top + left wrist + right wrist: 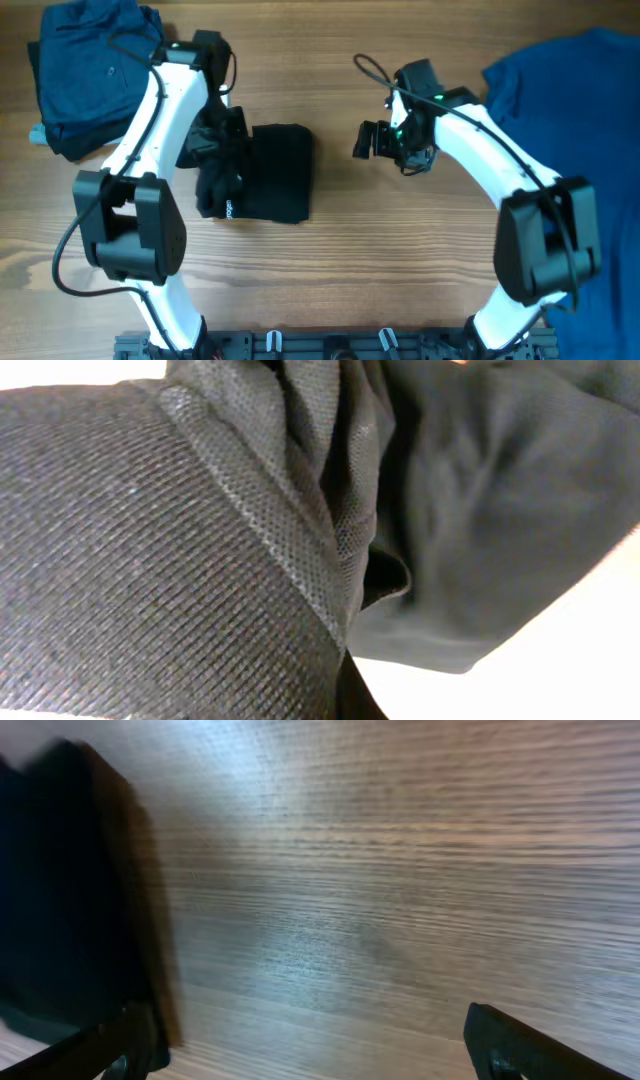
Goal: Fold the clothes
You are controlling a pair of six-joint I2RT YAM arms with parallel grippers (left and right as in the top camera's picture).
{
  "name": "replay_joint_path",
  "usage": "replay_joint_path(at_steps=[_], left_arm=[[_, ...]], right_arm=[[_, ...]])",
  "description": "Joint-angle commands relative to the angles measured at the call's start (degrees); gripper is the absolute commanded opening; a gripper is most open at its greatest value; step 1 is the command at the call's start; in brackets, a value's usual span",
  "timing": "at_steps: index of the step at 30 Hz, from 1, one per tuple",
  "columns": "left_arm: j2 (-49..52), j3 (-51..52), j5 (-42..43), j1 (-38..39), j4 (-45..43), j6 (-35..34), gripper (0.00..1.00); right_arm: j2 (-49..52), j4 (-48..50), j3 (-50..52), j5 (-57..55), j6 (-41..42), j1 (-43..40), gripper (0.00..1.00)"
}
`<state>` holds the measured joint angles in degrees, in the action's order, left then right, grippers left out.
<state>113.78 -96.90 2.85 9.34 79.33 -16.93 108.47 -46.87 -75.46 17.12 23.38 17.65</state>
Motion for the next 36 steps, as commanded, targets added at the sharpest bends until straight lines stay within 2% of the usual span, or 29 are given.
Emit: replay_joint_path(at_steps=[1, 6, 14, 18, 21, 24, 26, 28, 29, 32, 34, 36], left_arm=[[-1.8, -1.5, 0.5, 3.2, 0.7, -1.8, 0.04], [-1.8, -1.5, 0.7, 7.9, 0.6, -3.5, 0.04], [-1.8, -1.5, 4.7, 14.8, -4.6, -6.3, 0.04], [-1.8, -1.5, 6.2, 16.0, -4.8, -6.3, 0.09], [-1.8, -1.5, 7.0, 16.0, -4.9, -6.6, 0.04], [-1.9, -1.5, 9.4, 16.1, -5.0, -6.5, 0.04], [-2.1, -1.5, 11.3, 16.1, -5.0, -6.5, 0.04], [-2.1, -1.5, 11.3, 16.1, -5.0, -6.5, 0.04], [-2.1, -1.5, 11.3, 16.1, -5.0, -6.5, 0.04], [-2.9, -1.7, 11.3, 16.1, -5.2, -6.5, 0.04], [-3.7, -1.8, 12.3, 16.1, -5.7, -6.5, 0.04], [-4.1, -1.8, 15.1, 16.1, -6.6, -7.2, 0.04]], right_arm=[[2.7, 2.4, 0.2, 4.1, 0.8, 2.1, 0.99], [3.2, 4.5, 0.2, 4.4, 3.3, 5.9, 0.99], [3.2, 4.8, 0.2, 4.4, 4.2, 6.1, 1.0], [3.2, 4.9, 0.2, 4.4, 5.2, 6.1, 1.0], [3.3, 4.8, 0.2, 4.4, 5.3, 6.1, 0.98], [4.1, 4.9, 0.2, 4.4, 5.4, 6.1, 0.79], [4.9, 5.4, 0.2, 4.3, 6.6, 6.1, 0.72], [5.9, 5.8, 0.2, 4.5, 6.8, 6.1, 0.54], [6.4, 6.0, 0.2, 5.3, 6.8, 6.1, 0.4], [6.5, 6.2, 0.2, 5.5, 6.8, 6.1, 0.14], [6.5, 6.4, 0.2, 6.1, 7.2, 6.1, 0.06], [6.5, 7.9, 0.2, 8.5, 8.4, 6.3, 0.04]])
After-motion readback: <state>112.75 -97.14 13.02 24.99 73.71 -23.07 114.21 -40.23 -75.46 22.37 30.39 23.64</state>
